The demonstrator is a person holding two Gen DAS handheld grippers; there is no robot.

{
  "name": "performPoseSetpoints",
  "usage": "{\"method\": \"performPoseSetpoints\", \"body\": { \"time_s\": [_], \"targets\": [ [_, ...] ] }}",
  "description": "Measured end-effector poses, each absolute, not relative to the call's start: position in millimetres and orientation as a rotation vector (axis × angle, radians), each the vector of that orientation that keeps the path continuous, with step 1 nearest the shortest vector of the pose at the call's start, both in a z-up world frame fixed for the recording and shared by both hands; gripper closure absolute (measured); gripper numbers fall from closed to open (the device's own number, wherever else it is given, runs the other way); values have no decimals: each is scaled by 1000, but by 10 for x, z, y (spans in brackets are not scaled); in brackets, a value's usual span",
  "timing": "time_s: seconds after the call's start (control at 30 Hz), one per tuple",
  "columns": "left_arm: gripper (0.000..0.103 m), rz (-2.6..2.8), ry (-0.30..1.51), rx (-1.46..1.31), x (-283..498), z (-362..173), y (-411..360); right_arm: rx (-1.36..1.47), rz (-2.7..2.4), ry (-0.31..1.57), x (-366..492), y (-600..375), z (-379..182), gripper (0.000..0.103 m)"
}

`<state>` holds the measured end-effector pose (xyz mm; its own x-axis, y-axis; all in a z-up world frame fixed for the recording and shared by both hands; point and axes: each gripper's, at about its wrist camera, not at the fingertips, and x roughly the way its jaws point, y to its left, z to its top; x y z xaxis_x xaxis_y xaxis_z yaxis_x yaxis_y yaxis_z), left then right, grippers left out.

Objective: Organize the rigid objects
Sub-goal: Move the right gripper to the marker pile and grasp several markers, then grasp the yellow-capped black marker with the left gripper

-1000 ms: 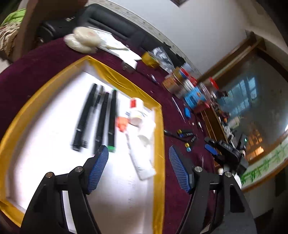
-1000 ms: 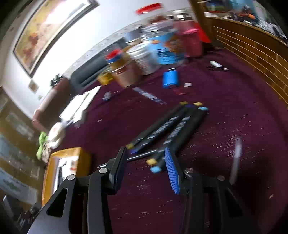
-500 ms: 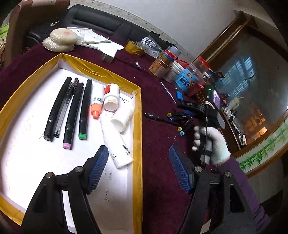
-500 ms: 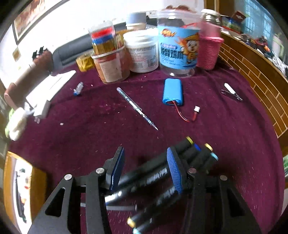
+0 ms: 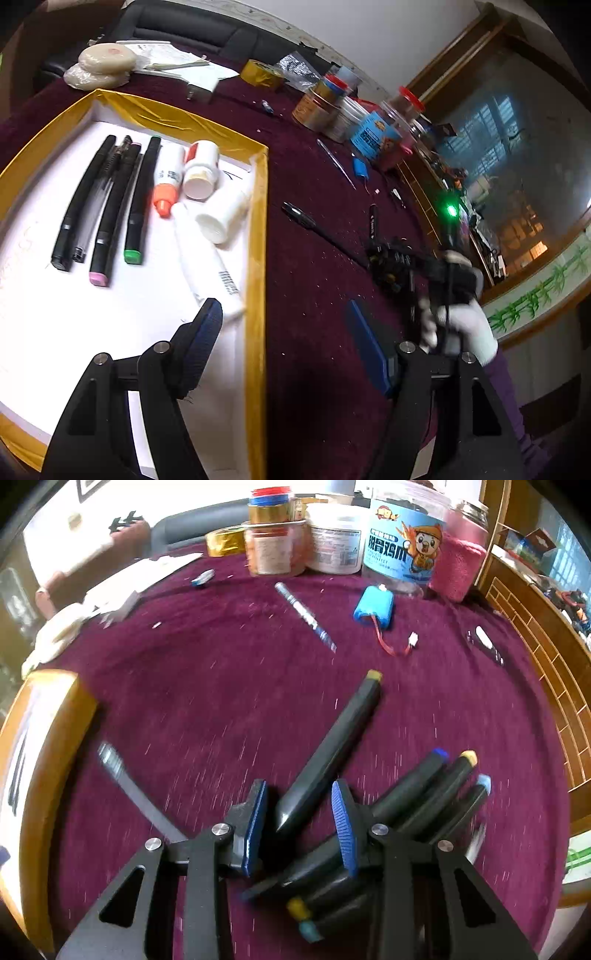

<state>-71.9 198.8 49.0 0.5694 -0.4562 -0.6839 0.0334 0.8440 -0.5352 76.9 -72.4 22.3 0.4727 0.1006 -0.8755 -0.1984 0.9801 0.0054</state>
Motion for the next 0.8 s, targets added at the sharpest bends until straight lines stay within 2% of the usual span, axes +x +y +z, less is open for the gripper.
{"method": "performPoseSetpoints", "body": {
  "time_s": [0.2,0.3,0.37,0.43,0.5,0.8],
  "targets": [
    [34,-308,935,-465,-742,527,1836,-99,326,1050,178,-807,219,73],
    [27,-324,950,-438,-749,531,1684,93,446,1061,43,-1106,266,73],
    [23,-301,948,-396,-756,553,1572,204,440,1029,9,-1340,329,71],
    [23,-280,950,-368,-744,569,1488,294,377,953,2,-1636,427,62],
    [23,-294,945,-361,-732,605,1411,380,297,874,31,-1950,498,57],
    [23,-357,907,-183,-501,783,738,561,135,775,363,-2452,292,57]
  ]
}}
